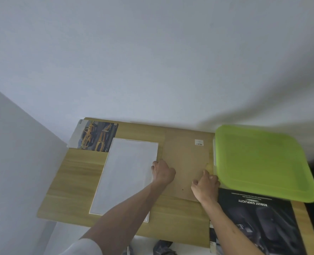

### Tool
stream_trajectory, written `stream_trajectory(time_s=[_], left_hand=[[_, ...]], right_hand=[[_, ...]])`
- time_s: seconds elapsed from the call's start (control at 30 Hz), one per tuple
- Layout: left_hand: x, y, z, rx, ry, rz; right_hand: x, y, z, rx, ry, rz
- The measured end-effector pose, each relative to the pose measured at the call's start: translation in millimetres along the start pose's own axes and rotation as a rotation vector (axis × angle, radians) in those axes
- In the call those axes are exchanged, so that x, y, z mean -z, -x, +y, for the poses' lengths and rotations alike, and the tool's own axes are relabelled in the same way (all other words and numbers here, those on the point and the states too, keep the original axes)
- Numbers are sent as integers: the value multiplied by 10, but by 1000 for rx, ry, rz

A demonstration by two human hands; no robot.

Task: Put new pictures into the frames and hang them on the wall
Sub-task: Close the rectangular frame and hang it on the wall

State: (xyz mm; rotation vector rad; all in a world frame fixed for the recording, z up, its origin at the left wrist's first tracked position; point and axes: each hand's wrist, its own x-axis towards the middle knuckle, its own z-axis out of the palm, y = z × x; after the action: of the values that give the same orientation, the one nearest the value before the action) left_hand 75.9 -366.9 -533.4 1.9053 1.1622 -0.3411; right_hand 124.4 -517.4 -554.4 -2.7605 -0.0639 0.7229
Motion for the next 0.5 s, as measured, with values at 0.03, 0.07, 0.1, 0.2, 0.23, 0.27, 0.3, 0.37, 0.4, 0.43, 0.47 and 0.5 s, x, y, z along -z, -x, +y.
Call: stream_trajectory(time_s=[0.03, 0.07, 0.1, 0.2, 0.23, 0.27, 0.3, 0.37, 0.4, 0.43, 0.47, 0.5], left_hand=[[-2, -6, 24, 28, 33, 10], [5, -10, 47, 52, 65, 20], [23, -15, 72, 66, 87, 32], [133, -72, 83, 39, 109, 85], [196, -91, 68, 17, 132, 94], [268, -109, 40, -9, 157, 99], [351, -112, 9, -36, 169, 100], [520, -115, -74, -82, 182, 99], [607, -116, -128, -107, 177, 99], [702, -121, -193, -130, 163, 101], [798, -125, -270, -149, 151, 102], [901, -134, -357, -162, 139, 103]], right_hand=[[1, -10, -9, -16, -44, 5], [6, -21, -23, -33, -90, 12], [3, -38, -29, -53, -139, 20], [-1, -103, -54, -191, -369, 21], [5, -120, -69, -243, -448, 21], [17, -126, -79, -276, -506, 28], [24, -127, -92, -284, -541, 37], [34, -101, -129, -230, -576, 59], [30, -81, -160, -181, -595, 75], [15, -53, -197, -129, -617, 85], [1, -11, -246, -80, -638, 80], [-25, 36, -297, -30, -656, 61]])
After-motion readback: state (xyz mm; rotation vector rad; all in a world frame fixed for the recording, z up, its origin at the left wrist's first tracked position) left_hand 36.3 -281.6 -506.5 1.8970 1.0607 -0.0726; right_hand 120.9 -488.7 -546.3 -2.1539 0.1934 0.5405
